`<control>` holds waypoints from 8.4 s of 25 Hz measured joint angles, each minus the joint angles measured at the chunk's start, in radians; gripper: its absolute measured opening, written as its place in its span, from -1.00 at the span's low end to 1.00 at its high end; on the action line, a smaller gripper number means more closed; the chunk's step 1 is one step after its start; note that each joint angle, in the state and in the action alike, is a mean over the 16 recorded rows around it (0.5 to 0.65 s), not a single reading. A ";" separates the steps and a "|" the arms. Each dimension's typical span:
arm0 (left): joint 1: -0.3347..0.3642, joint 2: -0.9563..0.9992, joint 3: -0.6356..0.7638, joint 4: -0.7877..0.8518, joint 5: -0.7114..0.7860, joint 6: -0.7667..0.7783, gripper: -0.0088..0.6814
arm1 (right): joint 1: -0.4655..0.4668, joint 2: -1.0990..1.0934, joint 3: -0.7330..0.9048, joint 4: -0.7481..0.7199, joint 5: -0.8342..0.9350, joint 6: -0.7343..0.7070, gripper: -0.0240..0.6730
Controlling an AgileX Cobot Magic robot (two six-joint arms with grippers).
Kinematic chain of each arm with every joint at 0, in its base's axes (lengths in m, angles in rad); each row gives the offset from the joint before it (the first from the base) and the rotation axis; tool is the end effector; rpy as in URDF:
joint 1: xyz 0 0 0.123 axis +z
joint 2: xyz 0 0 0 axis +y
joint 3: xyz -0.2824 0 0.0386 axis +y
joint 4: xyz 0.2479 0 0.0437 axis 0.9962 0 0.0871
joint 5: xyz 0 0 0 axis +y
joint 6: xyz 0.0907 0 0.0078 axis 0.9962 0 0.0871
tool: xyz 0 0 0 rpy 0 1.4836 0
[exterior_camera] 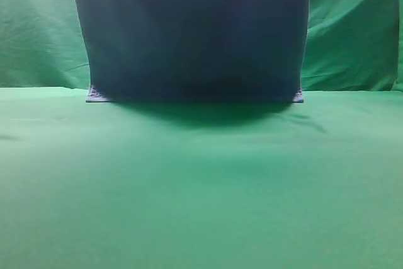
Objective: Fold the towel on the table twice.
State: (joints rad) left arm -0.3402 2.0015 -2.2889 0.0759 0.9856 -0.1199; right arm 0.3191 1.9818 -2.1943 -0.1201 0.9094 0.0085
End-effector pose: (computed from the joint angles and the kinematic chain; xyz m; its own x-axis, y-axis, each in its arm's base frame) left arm 0.4287 -0.1456 0.4235 -0.5603 0.1159 -0.8202 0.2413 0.9701 -0.0277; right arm 0.4354 0.1348 0.4097 -0.5242 -0.2418 -0.8165 -0.2734 0.9559 -0.1075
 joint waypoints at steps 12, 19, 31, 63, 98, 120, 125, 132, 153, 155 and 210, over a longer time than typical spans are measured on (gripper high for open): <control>-0.007 0.010 0.070 -0.119 0.111 0.013 -0.97 | -0.025 -0.108 0.323 0.005 0.013 0.058 -0.93; -0.011 -0.123 0.340 -0.162 -0.009 0.013 -0.97 | -0.021 -0.250 0.546 0.007 -0.065 0.080 -0.93; -0.016 -0.599 1.045 -0.230 -0.302 0.001 -0.97 | 0.042 -0.498 0.861 0.041 -0.122 0.116 -0.93; -0.016 -1.018 1.703 -0.503 -0.395 0.048 -0.97 | 0.301 -0.848 1.432 -0.019 -0.136 0.380 -0.93; -0.004 -0.276 1.108 -0.043 -0.508 -0.025 0.20 | 0.074 -0.184 0.899 -0.188 -0.230 0.296 0.29; -0.001 -0.807 1.012 -0.243 -0.210 0.143 -0.82 | 0.071 -0.646 0.757 -0.139 0.144 0.215 -0.93; -0.001 -1.005 1.121 -0.333 -0.186 0.215 -0.81 | 0.071 -0.840 0.870 -0.097 0.123 0.169 -0.93; -0.001 -1.310 1.334 -0.384 -0.175 0.254 -0.81 | 0.071 -1.161 1.122 -0.024 0.045 0.084 -0.93; 0.000 -1.980 1.736 -0.359 -0.165 0.245 -0.81 | 0.070 -1.938 1.592 0.175 -0.015 -0.062 -0.93; 0.000 -1.999 1.749 -0.356 -0.167 0.238 -0.81 | 0.070 -1.967 1.601 0.183 -0.006 -0.060 -0.93; 0.001 -2.017 2.303 -0.213 -0.643 0.221 -0.81 | 0.068 -2.001 2.219 0.061 -0.544 -0.016 -0.93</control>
State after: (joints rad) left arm -0.3388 -0.0151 0.0137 -0.1367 0.3429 0.1016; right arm 0.3875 -0.0189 0.0243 -0.0592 0.3654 -0.0078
